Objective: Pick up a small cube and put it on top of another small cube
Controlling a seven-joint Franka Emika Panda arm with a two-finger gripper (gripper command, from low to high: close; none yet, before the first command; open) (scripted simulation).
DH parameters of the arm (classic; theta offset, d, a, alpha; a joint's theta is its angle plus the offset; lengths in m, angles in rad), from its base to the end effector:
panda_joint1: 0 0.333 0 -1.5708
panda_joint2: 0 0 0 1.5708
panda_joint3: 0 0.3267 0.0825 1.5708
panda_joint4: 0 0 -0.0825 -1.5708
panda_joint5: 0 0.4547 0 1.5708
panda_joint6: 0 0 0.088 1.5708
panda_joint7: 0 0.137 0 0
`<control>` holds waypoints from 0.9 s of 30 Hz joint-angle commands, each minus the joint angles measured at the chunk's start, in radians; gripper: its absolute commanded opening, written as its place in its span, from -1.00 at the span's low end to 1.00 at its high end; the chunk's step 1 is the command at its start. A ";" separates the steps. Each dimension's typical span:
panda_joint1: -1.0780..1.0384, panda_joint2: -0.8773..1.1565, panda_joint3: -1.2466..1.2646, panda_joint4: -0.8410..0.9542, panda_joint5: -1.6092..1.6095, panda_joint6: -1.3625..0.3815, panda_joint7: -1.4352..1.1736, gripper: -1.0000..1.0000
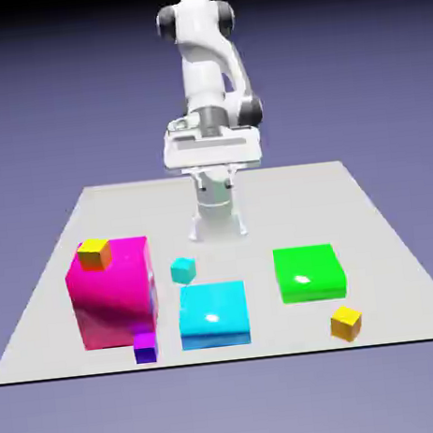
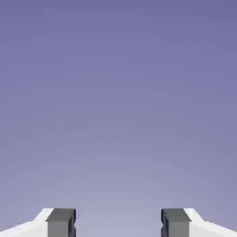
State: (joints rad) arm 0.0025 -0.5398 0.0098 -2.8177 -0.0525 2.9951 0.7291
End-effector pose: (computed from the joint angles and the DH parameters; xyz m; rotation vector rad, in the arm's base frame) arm 0.4584 0.0087 0.3775 -2.5959 0.8997 -0.9756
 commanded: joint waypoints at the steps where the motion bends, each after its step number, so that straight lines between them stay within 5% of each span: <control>1: -0.008 0.025 0.008 -0.006 -0.044 -0.035 -0.010 0.00; 20: -0.157 0.501 0.163 -0.128 -0.870 -0.695 -0.197 0.00; 27: -0.197 0.681 0.091 -0.091 -1.113 -0.659 -0.053 0.00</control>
State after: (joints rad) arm -0.1944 0.1417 0.1004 -2.9087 -1.1649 2.3360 0.6764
